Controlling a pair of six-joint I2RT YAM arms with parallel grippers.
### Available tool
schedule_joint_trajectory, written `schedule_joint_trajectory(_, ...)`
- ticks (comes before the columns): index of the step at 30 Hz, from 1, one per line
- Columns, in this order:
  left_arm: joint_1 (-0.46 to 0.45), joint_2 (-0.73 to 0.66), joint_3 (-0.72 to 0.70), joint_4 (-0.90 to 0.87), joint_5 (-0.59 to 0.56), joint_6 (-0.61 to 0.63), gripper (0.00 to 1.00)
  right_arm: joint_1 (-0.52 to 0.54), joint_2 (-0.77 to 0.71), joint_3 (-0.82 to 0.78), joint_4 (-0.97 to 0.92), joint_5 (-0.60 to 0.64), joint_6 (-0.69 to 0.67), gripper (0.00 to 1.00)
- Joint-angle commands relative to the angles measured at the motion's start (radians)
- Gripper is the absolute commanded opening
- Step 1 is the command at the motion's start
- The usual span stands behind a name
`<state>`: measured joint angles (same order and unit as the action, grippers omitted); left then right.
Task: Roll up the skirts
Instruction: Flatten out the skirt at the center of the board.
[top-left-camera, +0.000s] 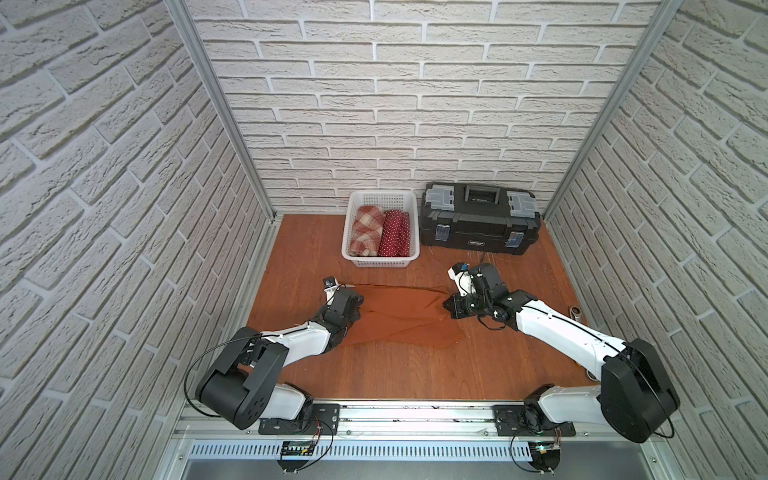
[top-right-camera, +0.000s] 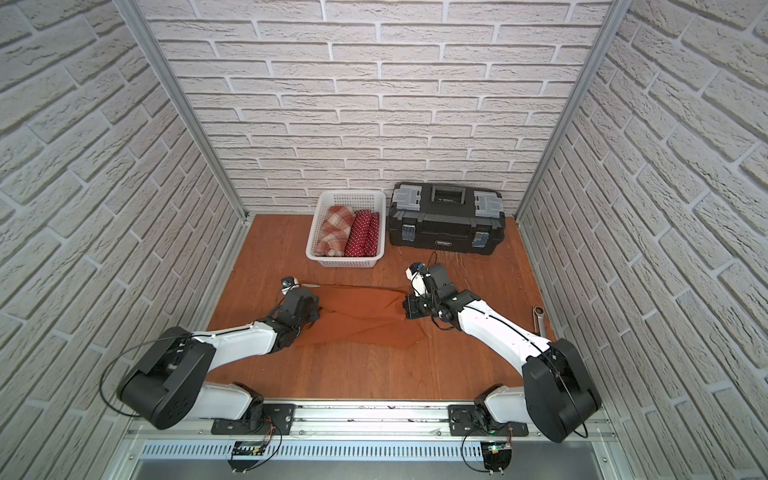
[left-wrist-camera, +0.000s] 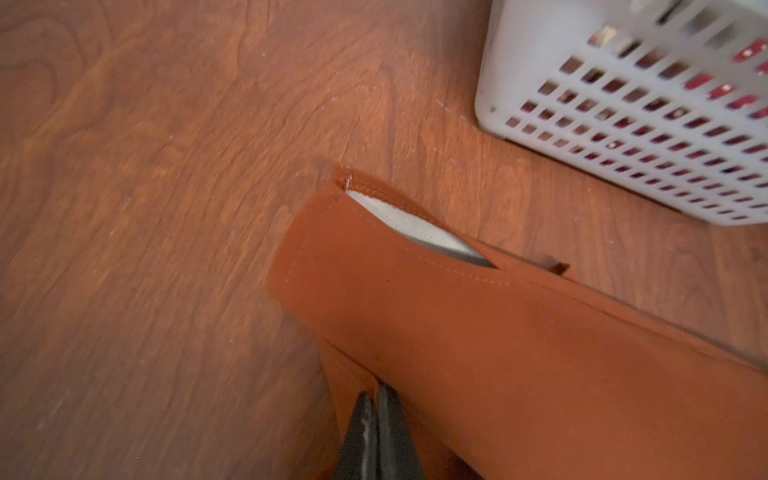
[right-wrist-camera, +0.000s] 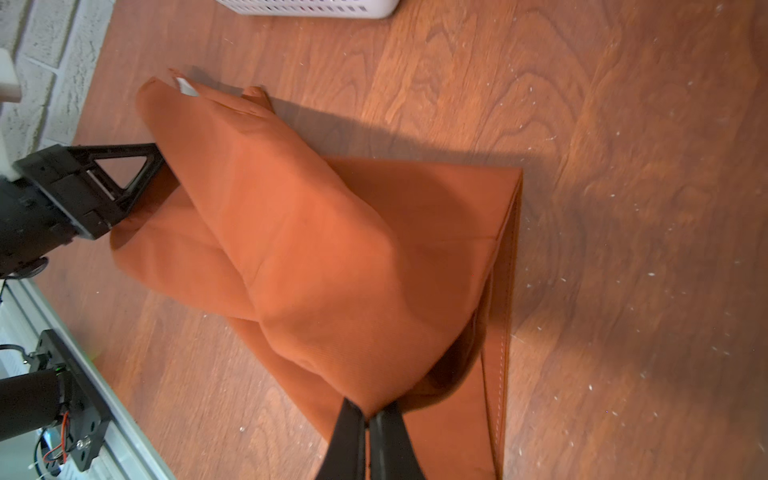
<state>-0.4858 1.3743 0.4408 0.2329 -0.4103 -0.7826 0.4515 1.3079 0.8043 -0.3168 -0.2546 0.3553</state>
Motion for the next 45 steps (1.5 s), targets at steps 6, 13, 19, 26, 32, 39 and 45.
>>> schedule_joint_trajectory(6, -0.005, -0.182, 0.040, -0.089, -0.035, 0.063, 0.30, 0.013, -0.115, 0.012, -0.064, 0.057, -0.007, 0.03)
schedule_joint_trajectory(13, 0.005, -0.160, 0.072, -0.173, -0.061, 0.058, 0.64, 0.014, -0.089, -0.003, -0.051, 0.045, -0.001, 0.03)
schedule_joint_trajectory(19, 0.010, -0.049, 0.121, -0.052, -0.036, 0.050, 0.67, 0.016, -0.085, -0.019, -0.035, 0.028, 0.005, 0.03)
schedule_joint_trajectory(26, 0.010, 0.153, 0.205, 0.096, -0.019, 0.044, 0.70, 0.019, -0.117, -0.030, -0.052, 0.018, 0.011, 0.03)
schedule_joint_trajectory(32, 0.001, 0.333, 0.273, 0.172, 0.057, 0.057, 0.59, 0.021, -0.153, -0.017, -0.098, 0.035, -0.002, 0.03)
schedule_joint_trajectory(39, 0.006, 0.293, 0.245, 0.160, 0.017, 0.055, 0.00, 0.021, -0.182, 0.005, -0.136, 0.056, -0.010, 0.03)
schedule_joint_trajectory(45, 0.003, 0.206, 0.243, 0.160, 0.004, 0.090, 0.00, 0.022, -0.255, 0.017, -0.184, 0.067, -0.001, 0.03)
